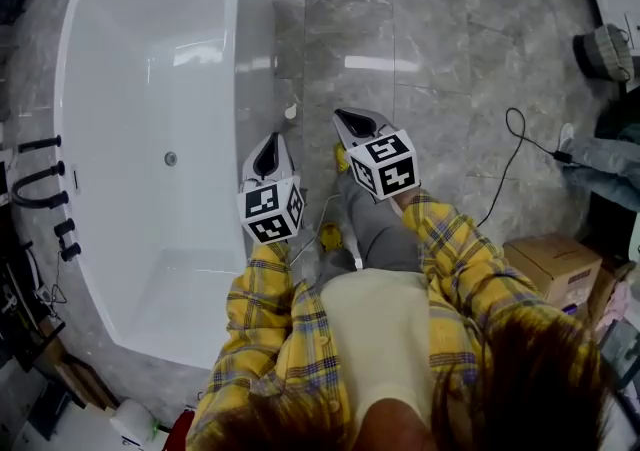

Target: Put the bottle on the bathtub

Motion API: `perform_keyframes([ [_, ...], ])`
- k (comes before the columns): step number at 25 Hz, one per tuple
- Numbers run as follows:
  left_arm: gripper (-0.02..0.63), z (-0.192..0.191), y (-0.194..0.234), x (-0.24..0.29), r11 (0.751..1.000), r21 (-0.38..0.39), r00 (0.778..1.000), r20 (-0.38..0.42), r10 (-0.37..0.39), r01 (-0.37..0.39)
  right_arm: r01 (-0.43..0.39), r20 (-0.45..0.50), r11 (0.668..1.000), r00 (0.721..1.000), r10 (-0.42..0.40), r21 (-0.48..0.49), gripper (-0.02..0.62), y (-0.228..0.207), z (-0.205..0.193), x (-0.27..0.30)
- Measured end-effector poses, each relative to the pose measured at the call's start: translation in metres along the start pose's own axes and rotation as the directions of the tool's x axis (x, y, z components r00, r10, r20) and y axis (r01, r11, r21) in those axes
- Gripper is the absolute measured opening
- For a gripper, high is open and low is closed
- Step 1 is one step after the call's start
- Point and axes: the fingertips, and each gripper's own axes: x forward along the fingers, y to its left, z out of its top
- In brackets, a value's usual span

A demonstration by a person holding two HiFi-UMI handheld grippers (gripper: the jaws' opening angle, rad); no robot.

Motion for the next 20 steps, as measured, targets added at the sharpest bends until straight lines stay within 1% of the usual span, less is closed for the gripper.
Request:
perform_keyframes([
  [8,0.008,-0.002,0.005,-0.030,1.000,-0.019,1.000,-0.004,0.021,-0.021,0.013,0.014,1.000,1.000,-0.012,-0.011,0.014,0.012,0.002,-0.016],
  [20,0.008,-0.009,0.007,-0.052,0.998,-0.049,0.999,-0.021,0.042,-0.042,-0.002,0.025,1.000,1.000,0.002,-0.011,0.014,0.021,0.009,-0.023],
])
